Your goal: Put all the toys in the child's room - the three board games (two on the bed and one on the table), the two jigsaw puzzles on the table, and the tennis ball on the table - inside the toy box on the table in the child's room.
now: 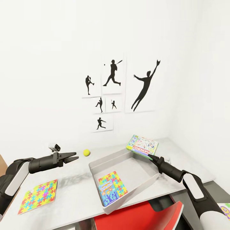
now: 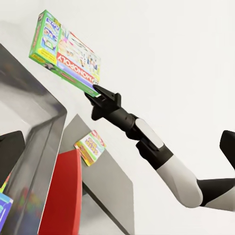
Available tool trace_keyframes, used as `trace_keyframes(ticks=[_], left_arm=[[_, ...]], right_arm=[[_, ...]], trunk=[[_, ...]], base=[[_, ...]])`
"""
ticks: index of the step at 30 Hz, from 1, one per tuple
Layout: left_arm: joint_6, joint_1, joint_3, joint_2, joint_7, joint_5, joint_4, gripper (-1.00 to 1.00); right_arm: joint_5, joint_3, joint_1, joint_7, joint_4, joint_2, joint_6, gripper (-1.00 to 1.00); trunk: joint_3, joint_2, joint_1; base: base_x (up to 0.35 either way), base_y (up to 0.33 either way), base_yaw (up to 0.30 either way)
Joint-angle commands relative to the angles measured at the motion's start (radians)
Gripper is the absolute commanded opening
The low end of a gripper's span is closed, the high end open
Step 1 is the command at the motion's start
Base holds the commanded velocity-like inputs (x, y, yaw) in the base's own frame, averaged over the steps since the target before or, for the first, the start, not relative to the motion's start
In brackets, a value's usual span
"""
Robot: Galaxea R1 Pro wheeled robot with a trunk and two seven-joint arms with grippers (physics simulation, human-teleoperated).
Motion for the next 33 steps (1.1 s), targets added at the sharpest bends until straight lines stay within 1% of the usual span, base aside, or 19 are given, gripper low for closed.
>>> trace_keyframes(ticks=[1,4,6,7,8,10,13,14,19,20,21,24,25,26,27,30,33], left_arm=[[0.005,-0.001,-0.002,0.0,-0.002,0.002,0.0,1.0],[0.005,-0.001,-0.001,-0.003,-0.003,-0.001,0.0,1.0],[0.005,-0.001,-0.002,-0.005,-0.002,-0.004,0.0,1.0],[0.005,-0.001,-0.002,-0.005,-0.002,-0.004,0.0,1.0],[0.005,-0.001,-0.002,-0.005,-0.002,-0.004,0.0,1.0],[0.005,-0.001,-0.002,-0.005,-0.002,-0.005,0.0,1.0],[0.005,-0.001,-0.002,-0.005,-0.001,-0.005,0.0,1.0],[0.005,-0.001,-0.002,-0.005,-0.001,-0.005,0.0,1.0],[0.005,-0.001,-0.003,-0.005,0.0,-0.005,0.0,1.0],[0.005,-0.001,-0.003,-0.005,0.001,-0.005,0.0,1.0],[0.005,-0.001,-0.003,-0.005,0.001,-0.005,0.0,1.0],[0.005,-0.001,-0.003,-0.005,0.002,-0.005,0.0,1.0],[0.005,-0.001,-0.003,-0.005,0.002,-0.005,0.0,1.0],[0.005,-0.001,-0.003,-0.004,0.002,-0.005,0.0,1.0],[0.005,-0.001,-0.003,-0.003,0.002,-0.005,0.0,1.0],[0.005,-0.001,-0.003,-0.001,0.002,-0.004,0.0,1.0],[0.005,-0.001,-0.003,0.0,0.001,-0.003,0.0,1.0]], right_arm=[[-0.001,-0.001,-0.001,-0.001,0.001,0.0,0.009,-1.0],[0.0,0.003,-0.005,-0.005,0.0,-0.004,0.043,-1.0],[0.002,0.003,-0.013,-0.009,-0.003,-0.01,0.112,-1.0],[0.002,0.002,-0.016,-0.01,-0.004,-0.019,0.144,-1.0],[0.002,0.002,-0.025,-0.012,-0.009,-0.043,0.181,-1.0],[0.002,0.003,-0.035,-0.022,-0.016,-0.079,0.213,-1.0],[0.001,0.003,-0.047,-0.066,-0.018,-0.11,0.248,-1.0],[-0.001,0.004,-0.059,-0.094,-0.017,-0.118,0.258,-1.0],[-0.002,0.012,-0.104,-0.154,-0.013,-0.125,0.258,-1.0],[-0.001,0.027,-0.111,-0.167,-0.011,-0.126,0.258,-1.0],[-0.001,0.052,-0.122,-0.184,-0.011,-0.126,0.258,-1.0],[-0.002,0.154,-0.167,-0.229,-0.002,-0.126,0.258,-1.0],[-0.002,0.17,-0.174,-0.234,0.0,-0.126,0.258,-1.0],[-0.003,0.21,-0.191,-0.243,0.004,-0.126,0.258,-1.0],[-0.003,0.232,-0.202,-0.246,0.004,-0.126,0.258,-1.0],[-0.002,0.272,-0.22,-0.251,0.006,-0.126,0.258,-1.0],[-0.002,0.29,-0.228,-0.254,0.01,-0.127,0.258,-1.0]], trunk=[[0.001,0.005,-0.003],[0.01,0.026,-0.015],[0.017,0.04,-0.023],[0.02,0.047,-0.026],[0.023,0.054,-0.03],[0.029,0.068,-0.038],[0.029,0.068,-0.038],[0.029,0.068,-0.038],[0.029,0.068,-0.038],[0.029,0.068,-0.038],[0.029,0.068,-0.038],[0.029,0.068,-0.038],[0.029,0.068,-0.038],[0.029,0.068,-0.038],[0.029,0.068,-0.038],[0.029,0.068,-0.038],[0.029,0.068,-0.038]], base=[[0.0,0.0,0.0],[0.0,0.0,0.0],[0.0,0.0,0.0],[0.0,0.0,0.0],[0.0,0.0,0.0],[0.0,0.0,0.0],[0.0,0.0,0.0],[0.0,0.0,0.0],[0.0,0.0,0.0],[0.0,0.0,0.0],[0.0,0.0,0.0],[0.0,0.0,0.0],[0.0,0.0,0.0],[0.0,0.0,0.0],[0.0,0.0,0.0],[0.0,0.0,0.0],[0.0,0.0,0.0]])
